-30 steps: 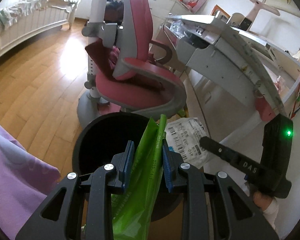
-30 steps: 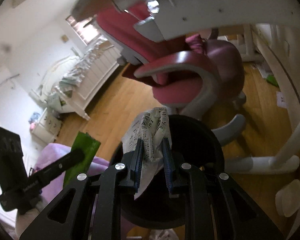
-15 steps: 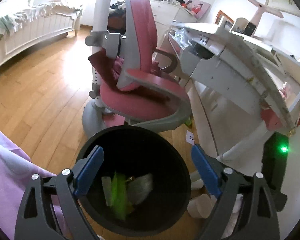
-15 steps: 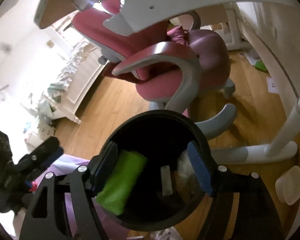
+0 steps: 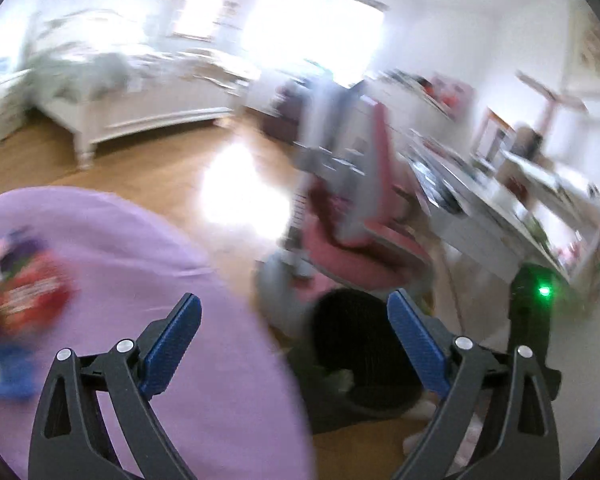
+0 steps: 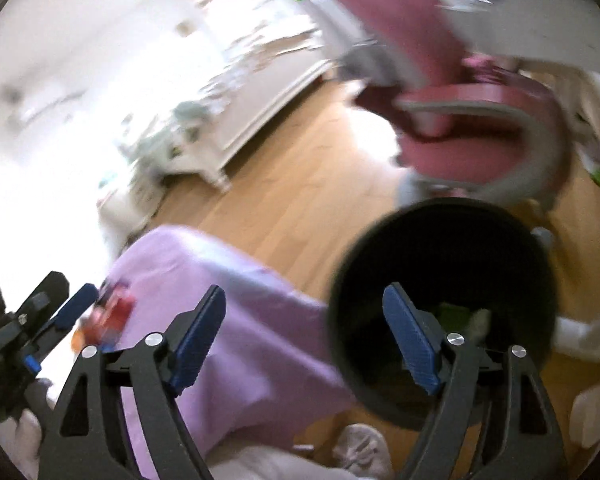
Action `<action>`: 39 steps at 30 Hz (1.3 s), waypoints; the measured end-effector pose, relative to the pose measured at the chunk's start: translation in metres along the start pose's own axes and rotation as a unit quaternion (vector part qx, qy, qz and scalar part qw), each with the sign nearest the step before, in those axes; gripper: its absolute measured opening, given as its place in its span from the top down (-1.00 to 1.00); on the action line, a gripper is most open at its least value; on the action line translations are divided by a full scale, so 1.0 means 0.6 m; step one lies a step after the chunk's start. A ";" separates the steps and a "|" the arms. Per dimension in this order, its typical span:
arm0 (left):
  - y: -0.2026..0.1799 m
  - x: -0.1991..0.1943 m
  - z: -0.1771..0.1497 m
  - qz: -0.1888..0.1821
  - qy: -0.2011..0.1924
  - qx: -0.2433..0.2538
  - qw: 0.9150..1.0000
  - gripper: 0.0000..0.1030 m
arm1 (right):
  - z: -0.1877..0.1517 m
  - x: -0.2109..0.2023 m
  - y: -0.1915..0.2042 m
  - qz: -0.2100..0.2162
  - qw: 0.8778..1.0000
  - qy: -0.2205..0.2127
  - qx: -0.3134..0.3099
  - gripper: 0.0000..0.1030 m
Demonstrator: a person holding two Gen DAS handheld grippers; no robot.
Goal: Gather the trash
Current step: 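Grasp the beige sachet with the left tool while the right tool grasps the red carton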
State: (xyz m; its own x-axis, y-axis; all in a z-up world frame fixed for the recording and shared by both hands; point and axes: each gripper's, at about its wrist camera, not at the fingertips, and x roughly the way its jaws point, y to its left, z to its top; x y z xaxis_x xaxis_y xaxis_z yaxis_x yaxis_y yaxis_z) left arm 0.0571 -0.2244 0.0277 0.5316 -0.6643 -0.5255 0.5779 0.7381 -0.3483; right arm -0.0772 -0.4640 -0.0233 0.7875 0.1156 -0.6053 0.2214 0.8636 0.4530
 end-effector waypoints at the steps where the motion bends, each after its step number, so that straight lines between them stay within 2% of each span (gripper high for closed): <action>1: 0.037 -0.031 -0.005 0.026 -0.012 -0.015 0.999 -0.81 | -0.001 0.008 0.030 0.014 1.000 0.009 -0.017 -0.56; 3: 0.101 -0.082 -0.016 0.081 -0.028 -0.040 0.996 -0.81 | 0.000 0.023 0.091 0.037 0.998 0.022 -0.052 -0.56; 6: 0.178 -0.138 -0.033 0.139 -0.036 -0.069 0.987 -0.81 | 0.001 0.049 0.195 0.083 0.990 0.048 -0.105 -0.56; 10: 0.285 -0.191 -0.067 0.222 -0.032 -0.104 0.969 -0.80 | -0.005 0.091 0.342 0.143 0.971 0.085 -0.173 -0.67; 14: 0.355 -0.197 -0.095 0.241 -0.007 -0.148 0.959 -0.66 | -0.018 0.150 0.475 0.179 0.949 0.128 -0.225 -0.67; 17: 0.385 -0.189 -0.103 0.244 0.011 -0.168 0.955 -0.52 | -0.035 0.205 0.543 0.164 0.942 0.141 -0.258 -0.67; 20: 0.407 -0.192 -0.103 0.229 0.020 -0.185 0.956 -0.36 | -0.048 0.270 0.578 0.143 0.943 0.161 -0.255 -0.67; 22: 0.407 -0.179 -0.101 0.222 0.036 -0.184 0.957 -0.33 | -0.051 0.306 0.589 0.135 0.944 0.174 -0.247 -0.67; 25: 0.396 -0.163 -0.098 0.225 0.054 -0.162 0.959 -0.26 | -0.066 0.344 0.599 0.141 0.942 0.194 -0.235 -0.67; 26: 0.393 -0.160 -0.096 0.227 0.057 -0.155 0.960 -0.16 | -0.068 0.345 0.603 0.143 0.943 0.184 -0.236 -0.66; 27: 0.393 -0.155 -0.095 0.231 0.060 -0.150 0.959 -0.01 | -0.069 0.347 0.609 0.147 0.942 0.183 -0.241 -0.46; 28: 0.392 -0.152 -0.094 0.236 0.063 -0.148 0.958 0.12 | -0.071 0.350 0.611 0.149 0.939 0.194 -0.241 -0.05; 29: 0.393 -0.152 -0.093 0.239 0.063 -0.147 0.958 0.23 | -0.073 0.350 0.608 0.154 0.938 0.201 -0.235 0.09; 30: 0.393 -0.151 -0.093 0.237 0.063 -0.148 0.958 0.40 | -0.076 0.346 0.606 0.159 0.939 0.198 -0.234 0.15; 32: 0.393 -0.151 -0.093 0.233 0.064 -0.150 0.959 0.61 | -0.077 0.328 0.604 0.163 0.939 0.183 -0.240 0.25; 37: 0.375 -0.171 -0.094 0.216 0.038 -0.135 0.966 0.81 | -0.065 0.252 0.583 0.195 0.944 0.145 -0.224 0.33; 39: 0.361 -0.183 -0.100 0.204 0.027 -0.130 0.970 0.81 | -0.058 0.201 0.567 0.209 0.946 0.121 -0.215 0.33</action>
State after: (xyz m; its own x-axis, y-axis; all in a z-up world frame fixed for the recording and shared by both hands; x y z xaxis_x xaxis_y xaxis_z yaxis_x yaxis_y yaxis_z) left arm 0.0870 0.0154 -0.0367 0.6452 -0.3094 -0.6986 0.1475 0.9476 -0.2834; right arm 0.0734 -0.1391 0.0349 0.5889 0.5554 -0.5871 -0.3761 0.8314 0.4091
